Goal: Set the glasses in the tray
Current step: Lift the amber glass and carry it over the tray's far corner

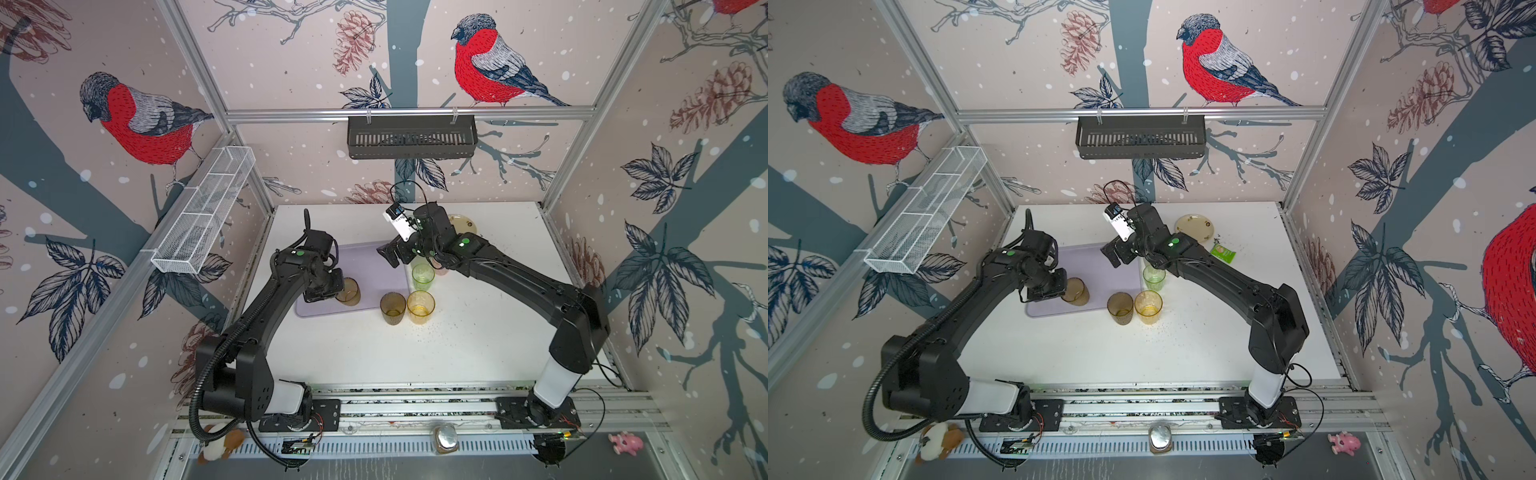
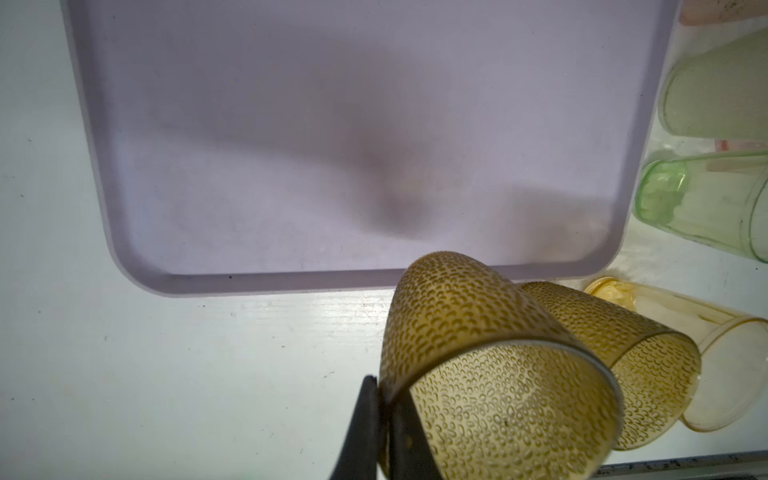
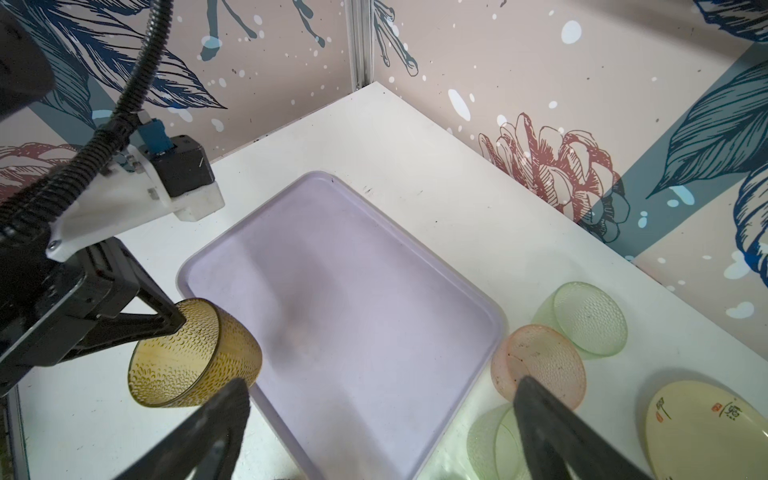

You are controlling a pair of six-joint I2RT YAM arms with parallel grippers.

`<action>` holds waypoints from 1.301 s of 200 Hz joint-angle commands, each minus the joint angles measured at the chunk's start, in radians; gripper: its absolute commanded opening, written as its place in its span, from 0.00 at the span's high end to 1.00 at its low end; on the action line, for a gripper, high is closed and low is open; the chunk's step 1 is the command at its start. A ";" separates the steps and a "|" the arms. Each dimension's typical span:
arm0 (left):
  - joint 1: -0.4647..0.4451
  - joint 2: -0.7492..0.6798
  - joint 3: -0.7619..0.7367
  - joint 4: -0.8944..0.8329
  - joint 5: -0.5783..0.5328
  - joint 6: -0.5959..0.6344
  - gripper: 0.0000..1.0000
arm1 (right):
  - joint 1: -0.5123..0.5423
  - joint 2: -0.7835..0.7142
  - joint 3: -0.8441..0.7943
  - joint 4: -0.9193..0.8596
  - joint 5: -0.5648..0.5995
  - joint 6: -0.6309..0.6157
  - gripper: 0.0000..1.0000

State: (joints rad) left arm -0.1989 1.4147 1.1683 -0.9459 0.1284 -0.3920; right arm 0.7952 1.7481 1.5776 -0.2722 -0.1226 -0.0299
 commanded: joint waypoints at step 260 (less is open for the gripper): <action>0.152 0.507 0.685 -0.167 -0.213 -0.074 1.00 | 0.005 0.003 0.033 0.001 0.009 -0.024 0.00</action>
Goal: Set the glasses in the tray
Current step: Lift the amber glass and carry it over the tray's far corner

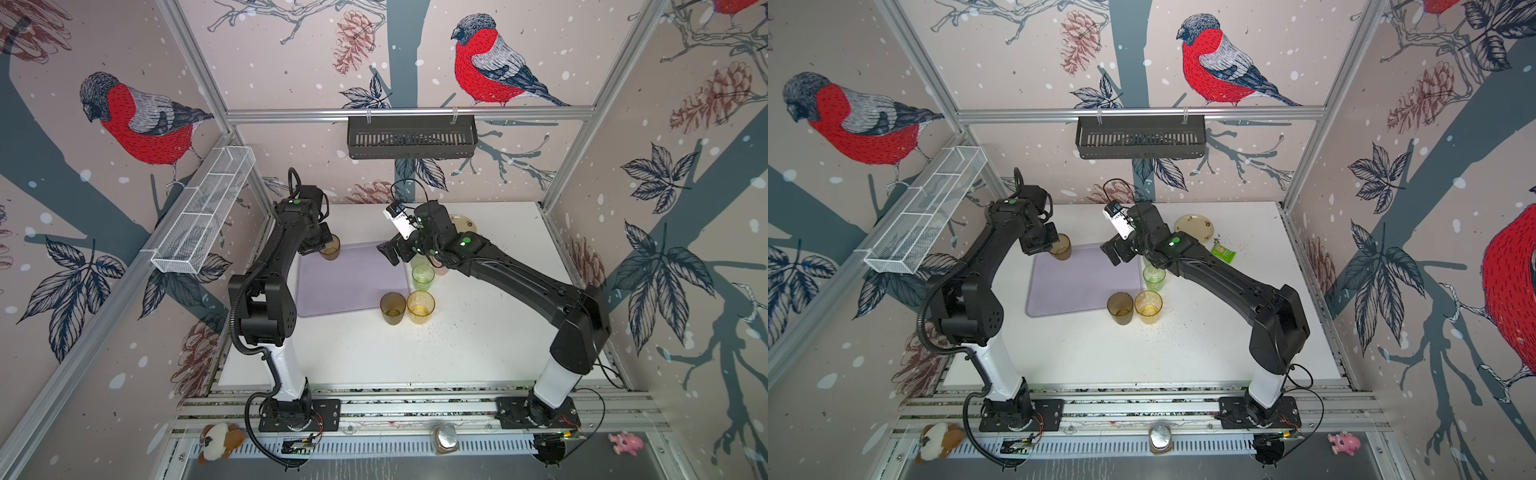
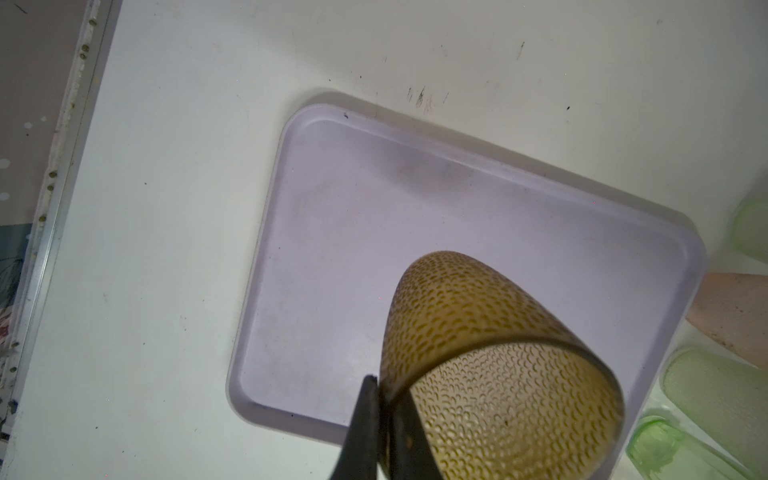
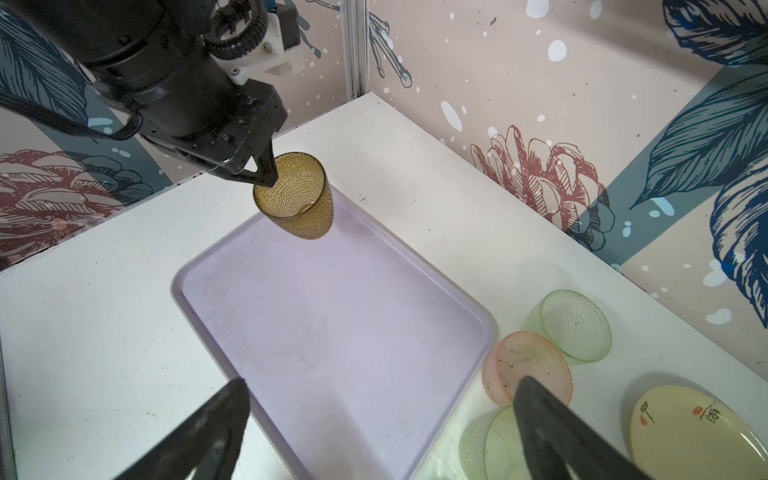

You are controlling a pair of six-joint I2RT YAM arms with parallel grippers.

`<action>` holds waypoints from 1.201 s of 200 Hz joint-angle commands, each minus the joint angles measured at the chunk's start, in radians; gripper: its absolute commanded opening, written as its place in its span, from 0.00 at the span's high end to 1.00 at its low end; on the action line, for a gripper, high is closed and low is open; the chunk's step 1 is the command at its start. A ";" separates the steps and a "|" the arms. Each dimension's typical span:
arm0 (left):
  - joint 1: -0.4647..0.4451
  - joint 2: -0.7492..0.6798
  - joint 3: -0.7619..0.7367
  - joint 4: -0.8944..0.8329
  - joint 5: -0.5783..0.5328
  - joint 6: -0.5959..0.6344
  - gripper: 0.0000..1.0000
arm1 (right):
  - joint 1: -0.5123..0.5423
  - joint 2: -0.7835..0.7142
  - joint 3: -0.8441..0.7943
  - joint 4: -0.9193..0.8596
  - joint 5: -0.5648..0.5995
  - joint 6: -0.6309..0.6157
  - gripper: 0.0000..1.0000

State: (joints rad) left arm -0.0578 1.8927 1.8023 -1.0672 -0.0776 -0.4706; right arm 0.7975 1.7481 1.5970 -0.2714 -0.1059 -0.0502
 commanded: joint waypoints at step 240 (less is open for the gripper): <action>0.165 0.116 -0.062 0.102 -0.021 0.084 1.00 | 0.019 -0.002 0.011 -0.009 -0.006 -0.017 0.00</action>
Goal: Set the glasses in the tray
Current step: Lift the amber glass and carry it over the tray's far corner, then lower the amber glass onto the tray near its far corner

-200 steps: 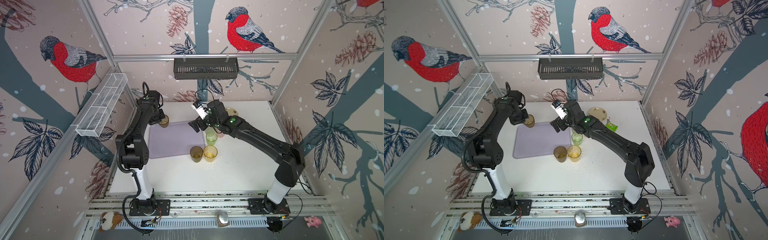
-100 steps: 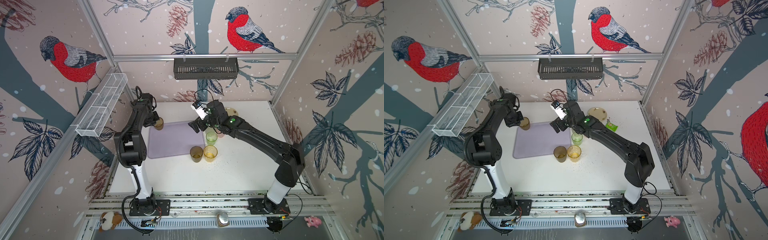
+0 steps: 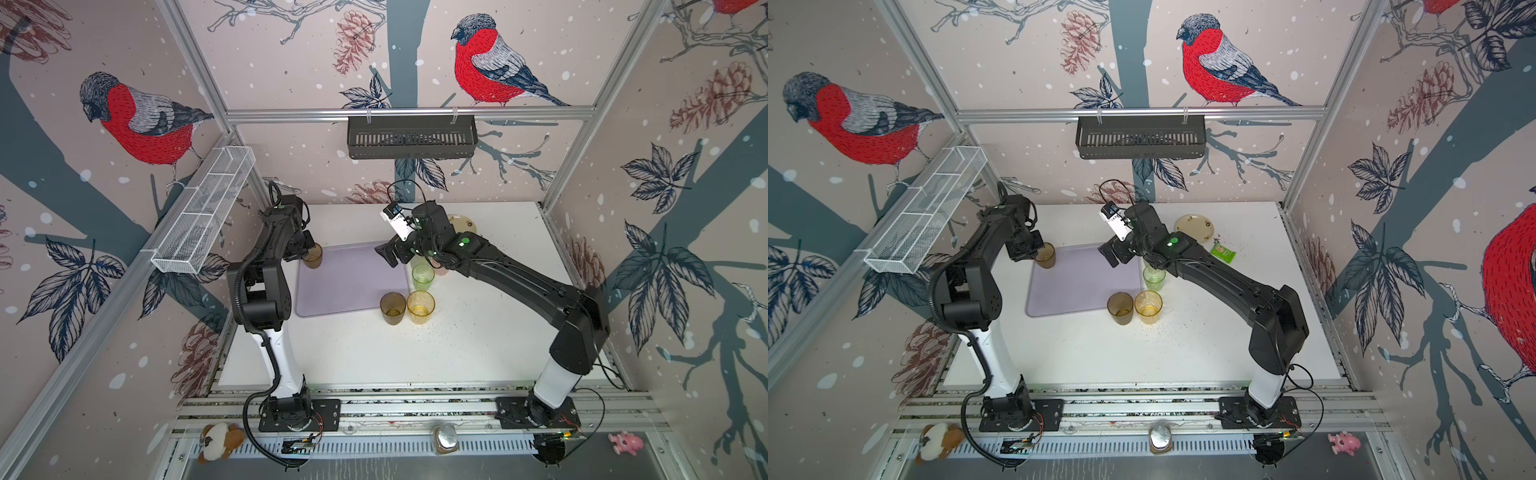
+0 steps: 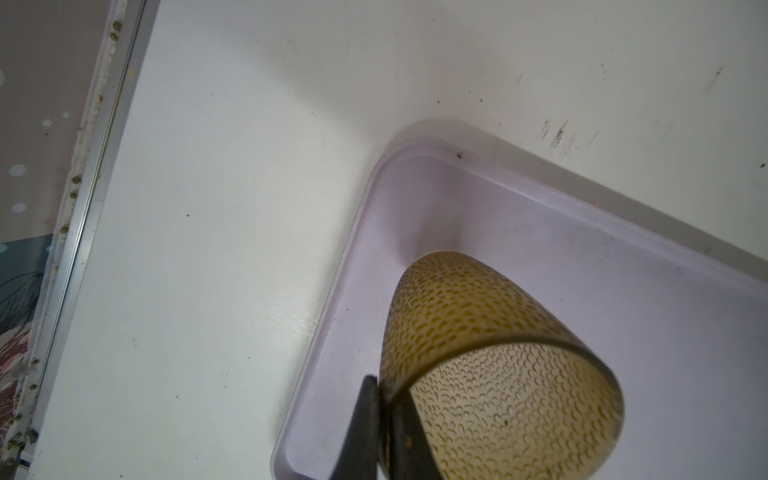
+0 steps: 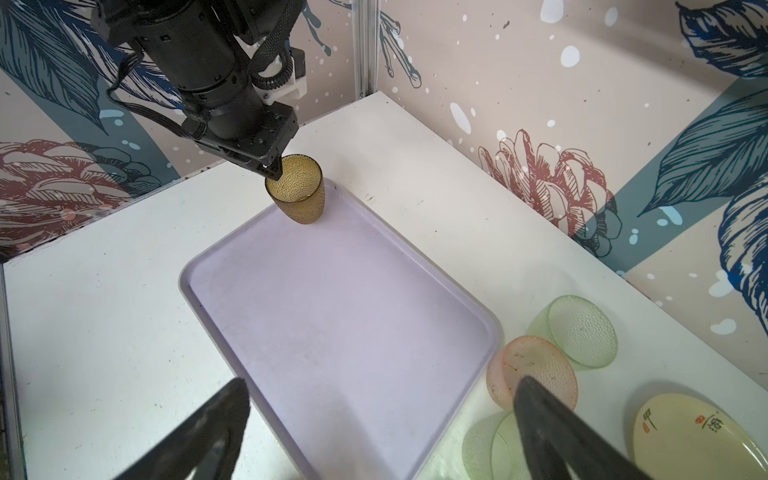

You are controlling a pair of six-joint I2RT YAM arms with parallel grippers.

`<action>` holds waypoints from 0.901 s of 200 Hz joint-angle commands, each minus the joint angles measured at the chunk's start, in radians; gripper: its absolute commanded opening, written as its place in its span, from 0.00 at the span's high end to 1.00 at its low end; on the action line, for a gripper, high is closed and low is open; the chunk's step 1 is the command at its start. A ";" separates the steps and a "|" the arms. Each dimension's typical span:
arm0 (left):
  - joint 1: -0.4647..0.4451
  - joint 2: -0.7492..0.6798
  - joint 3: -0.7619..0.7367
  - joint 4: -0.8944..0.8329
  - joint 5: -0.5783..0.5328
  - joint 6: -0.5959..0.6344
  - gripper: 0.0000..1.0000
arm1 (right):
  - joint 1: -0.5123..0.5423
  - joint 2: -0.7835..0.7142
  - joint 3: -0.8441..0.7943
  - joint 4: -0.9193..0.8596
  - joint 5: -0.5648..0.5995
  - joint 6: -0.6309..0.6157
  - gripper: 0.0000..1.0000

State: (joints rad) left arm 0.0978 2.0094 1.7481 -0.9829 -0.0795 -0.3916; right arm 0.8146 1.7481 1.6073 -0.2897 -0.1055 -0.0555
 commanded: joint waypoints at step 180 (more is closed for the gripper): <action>0.025 0.045 -0.035 0.049 -0.057 0.053 1.00 | 0.004 -0.008 -0.007 0.013 0.003 -0.013 0.00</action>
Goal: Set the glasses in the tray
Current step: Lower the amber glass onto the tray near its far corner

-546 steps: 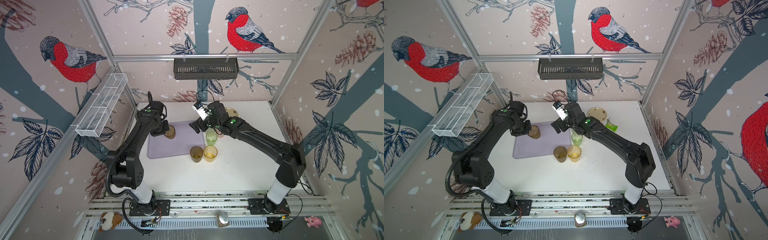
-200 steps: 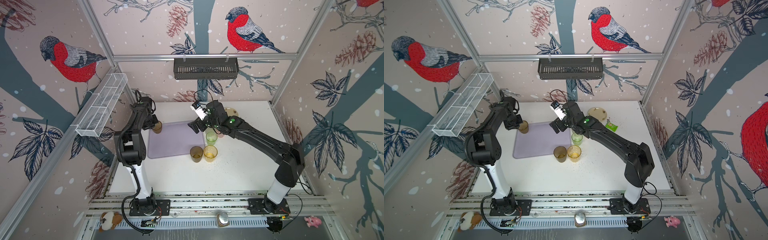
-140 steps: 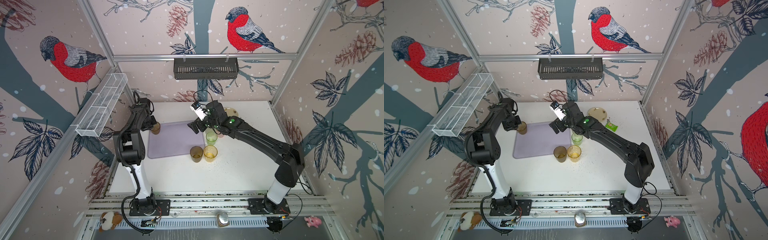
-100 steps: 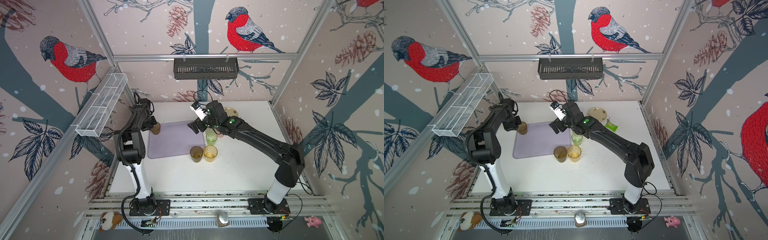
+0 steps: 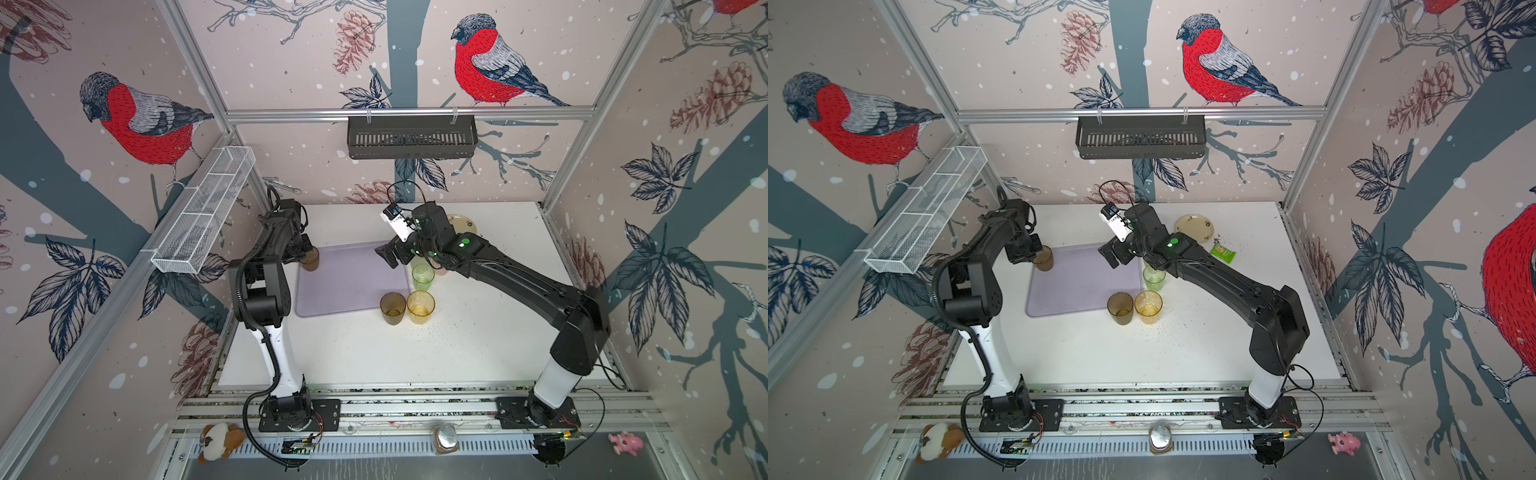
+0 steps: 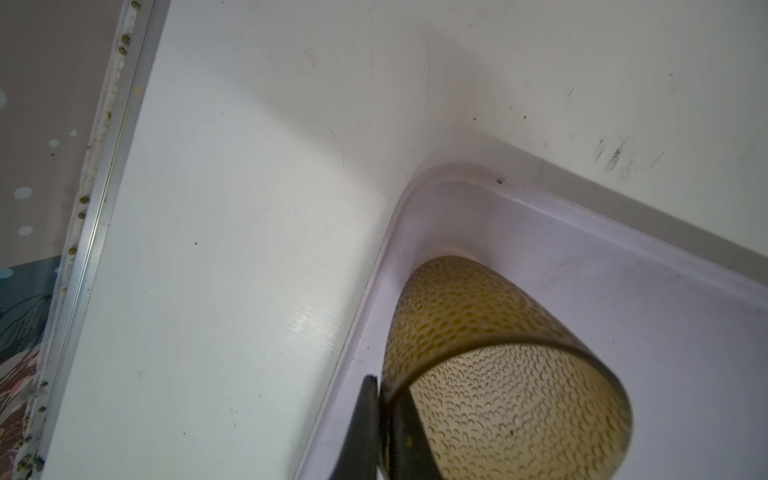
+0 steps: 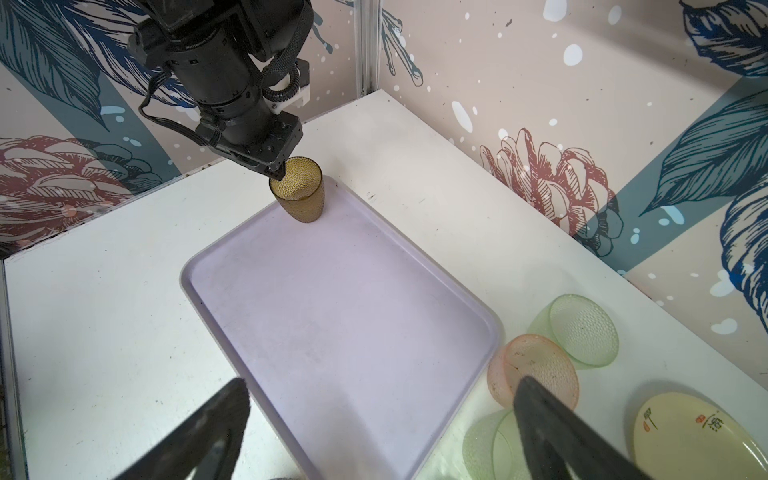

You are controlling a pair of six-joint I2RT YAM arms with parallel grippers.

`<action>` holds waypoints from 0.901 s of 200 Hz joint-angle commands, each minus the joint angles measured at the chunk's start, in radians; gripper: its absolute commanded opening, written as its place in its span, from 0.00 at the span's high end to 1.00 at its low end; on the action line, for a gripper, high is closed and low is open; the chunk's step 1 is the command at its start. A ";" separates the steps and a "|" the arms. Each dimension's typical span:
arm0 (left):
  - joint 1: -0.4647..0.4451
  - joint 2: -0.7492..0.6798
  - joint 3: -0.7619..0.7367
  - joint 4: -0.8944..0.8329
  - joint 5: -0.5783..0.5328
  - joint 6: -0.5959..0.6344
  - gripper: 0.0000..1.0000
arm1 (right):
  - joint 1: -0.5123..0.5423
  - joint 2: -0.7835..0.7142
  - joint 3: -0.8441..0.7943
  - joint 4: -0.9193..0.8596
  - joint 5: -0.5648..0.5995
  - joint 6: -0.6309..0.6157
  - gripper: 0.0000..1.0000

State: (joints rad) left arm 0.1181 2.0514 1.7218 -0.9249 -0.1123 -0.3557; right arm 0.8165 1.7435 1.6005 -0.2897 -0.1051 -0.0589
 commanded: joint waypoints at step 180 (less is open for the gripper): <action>0.016 0.000 -0.009 0.000 0.011 0.023 0.89 | 0.003 -0.002 0.000 0.023 0.012 -0.009 0.00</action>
State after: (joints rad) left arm 0.1299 2.0495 1.7069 -0.8970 -0.1074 -0.3397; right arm 0.8169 1.7435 1.5963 -0.2859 -0.1005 -0.0586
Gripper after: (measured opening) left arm 0.100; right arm 0.996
